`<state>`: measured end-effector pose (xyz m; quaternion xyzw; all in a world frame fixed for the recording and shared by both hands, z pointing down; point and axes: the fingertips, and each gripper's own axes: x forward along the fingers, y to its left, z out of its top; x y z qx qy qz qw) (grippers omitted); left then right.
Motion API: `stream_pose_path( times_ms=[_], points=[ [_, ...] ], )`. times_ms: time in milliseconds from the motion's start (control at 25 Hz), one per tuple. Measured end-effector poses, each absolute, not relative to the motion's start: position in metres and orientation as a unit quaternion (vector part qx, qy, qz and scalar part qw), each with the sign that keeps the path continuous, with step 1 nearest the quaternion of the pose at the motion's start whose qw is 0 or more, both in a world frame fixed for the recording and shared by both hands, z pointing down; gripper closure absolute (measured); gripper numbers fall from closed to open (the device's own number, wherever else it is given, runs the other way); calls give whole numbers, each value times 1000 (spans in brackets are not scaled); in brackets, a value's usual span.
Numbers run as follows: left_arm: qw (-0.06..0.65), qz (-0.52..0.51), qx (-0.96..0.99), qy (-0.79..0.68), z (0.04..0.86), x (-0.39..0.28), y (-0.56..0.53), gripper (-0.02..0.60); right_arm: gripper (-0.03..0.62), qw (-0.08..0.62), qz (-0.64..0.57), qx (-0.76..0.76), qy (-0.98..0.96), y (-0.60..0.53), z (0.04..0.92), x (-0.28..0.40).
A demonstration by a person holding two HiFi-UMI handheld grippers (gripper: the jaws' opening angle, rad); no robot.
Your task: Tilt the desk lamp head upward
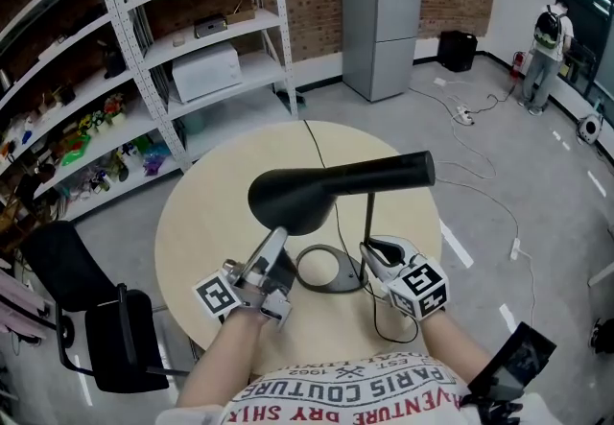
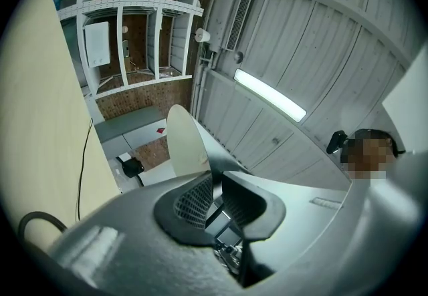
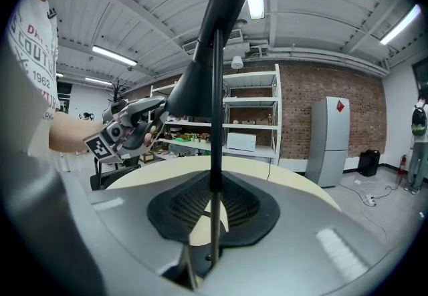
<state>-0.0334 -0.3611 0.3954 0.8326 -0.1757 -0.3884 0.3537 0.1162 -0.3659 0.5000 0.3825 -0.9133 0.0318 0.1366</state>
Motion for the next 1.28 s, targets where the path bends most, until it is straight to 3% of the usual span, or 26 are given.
stream_pose_path(
  times_ms=[1280],
  points=[
    [247,-371,868,-219,320,-71,-380,545,554,145,36,379,-913,-374,505,114]
  ],
)
